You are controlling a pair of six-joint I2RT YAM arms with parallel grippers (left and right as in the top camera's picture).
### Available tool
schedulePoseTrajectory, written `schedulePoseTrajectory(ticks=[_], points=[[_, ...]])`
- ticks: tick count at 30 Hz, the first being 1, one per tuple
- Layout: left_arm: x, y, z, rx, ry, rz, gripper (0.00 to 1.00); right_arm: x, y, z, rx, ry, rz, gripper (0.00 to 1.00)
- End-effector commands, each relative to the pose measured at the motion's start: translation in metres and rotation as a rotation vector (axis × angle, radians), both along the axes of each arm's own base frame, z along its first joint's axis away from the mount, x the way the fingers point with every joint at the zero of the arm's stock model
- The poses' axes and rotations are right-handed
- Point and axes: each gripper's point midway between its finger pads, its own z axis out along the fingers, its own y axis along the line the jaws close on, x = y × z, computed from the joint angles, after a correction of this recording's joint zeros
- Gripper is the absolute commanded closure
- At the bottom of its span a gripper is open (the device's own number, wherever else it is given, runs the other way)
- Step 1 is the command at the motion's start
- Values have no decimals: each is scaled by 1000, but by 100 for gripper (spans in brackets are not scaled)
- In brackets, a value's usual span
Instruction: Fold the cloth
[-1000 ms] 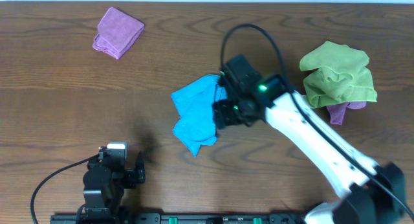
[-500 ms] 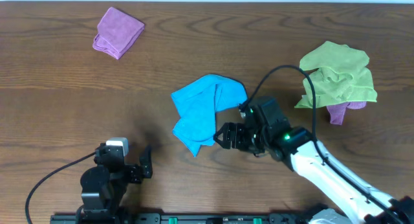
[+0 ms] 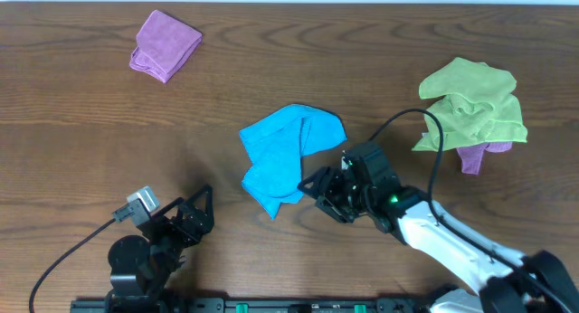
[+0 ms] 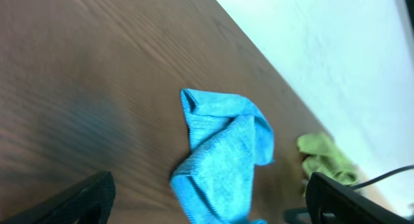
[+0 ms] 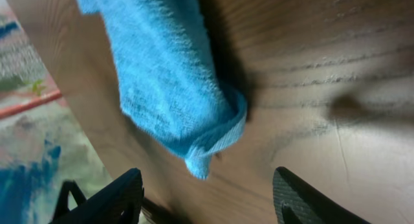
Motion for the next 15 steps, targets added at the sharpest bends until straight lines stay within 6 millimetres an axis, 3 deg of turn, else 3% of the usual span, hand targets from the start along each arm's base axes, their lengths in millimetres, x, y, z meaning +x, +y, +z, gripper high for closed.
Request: schedulePoseTrajectory(ticks=[1,15], points=[[0,-2,0,-130,37,39,5,-1,0,-11,5,76,-51,38],[-1,-2,-2,-200,72,66,5,2,3,-22,32,159,-123,46]])
